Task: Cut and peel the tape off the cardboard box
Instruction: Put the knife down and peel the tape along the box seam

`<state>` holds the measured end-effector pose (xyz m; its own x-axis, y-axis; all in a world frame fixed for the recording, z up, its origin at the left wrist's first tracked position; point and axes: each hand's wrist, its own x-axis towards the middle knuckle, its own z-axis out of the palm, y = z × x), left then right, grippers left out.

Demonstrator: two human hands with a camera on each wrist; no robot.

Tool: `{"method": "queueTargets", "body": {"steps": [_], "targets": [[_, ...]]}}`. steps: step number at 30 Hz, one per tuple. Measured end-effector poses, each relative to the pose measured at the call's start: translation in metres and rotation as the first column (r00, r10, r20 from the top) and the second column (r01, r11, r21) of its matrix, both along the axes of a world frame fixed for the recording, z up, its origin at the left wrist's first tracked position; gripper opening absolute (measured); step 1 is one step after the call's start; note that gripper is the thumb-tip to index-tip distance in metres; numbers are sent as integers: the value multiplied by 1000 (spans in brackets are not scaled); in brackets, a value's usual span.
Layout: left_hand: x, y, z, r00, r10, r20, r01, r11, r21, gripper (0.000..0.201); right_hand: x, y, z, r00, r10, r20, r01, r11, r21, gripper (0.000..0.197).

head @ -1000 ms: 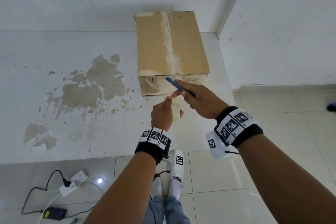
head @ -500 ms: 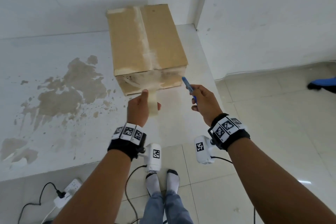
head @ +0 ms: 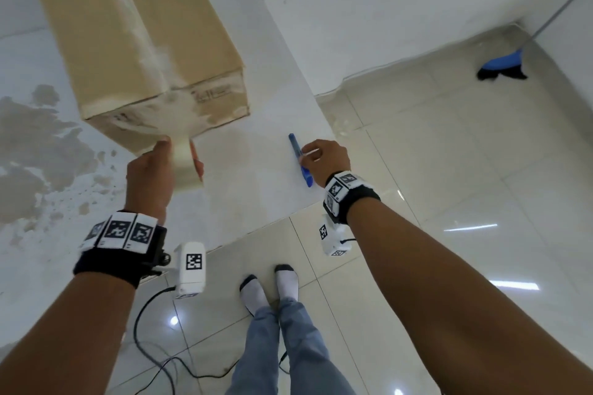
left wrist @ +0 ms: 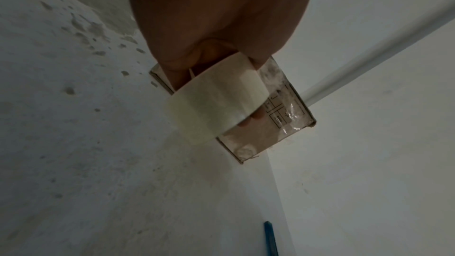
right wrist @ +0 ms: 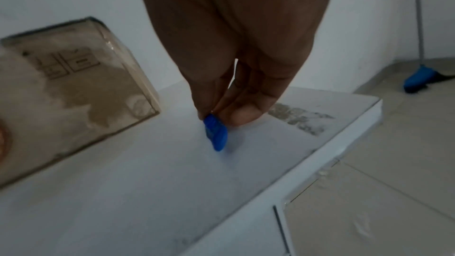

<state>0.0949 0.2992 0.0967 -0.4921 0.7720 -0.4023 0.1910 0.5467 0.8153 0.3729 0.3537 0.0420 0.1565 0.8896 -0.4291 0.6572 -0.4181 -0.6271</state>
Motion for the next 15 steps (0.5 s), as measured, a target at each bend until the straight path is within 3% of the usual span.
{"method": "queueTargets", "body": {"steps": [5,10,15], "targets": [[2,-3,-3,1000,-13,2,13,999,-29,37,0,-2,-5,998,26,52,-27,999,35,12],[5,-4,2,1000,11,25,-10,999,-38,40,0,-3,-1,999,32,35,-33,998,44,20],[8,-3,10,994,89,65,-86,995,-45,48,-27,11,33,995,102,-22,-93,962,257,19]]}}
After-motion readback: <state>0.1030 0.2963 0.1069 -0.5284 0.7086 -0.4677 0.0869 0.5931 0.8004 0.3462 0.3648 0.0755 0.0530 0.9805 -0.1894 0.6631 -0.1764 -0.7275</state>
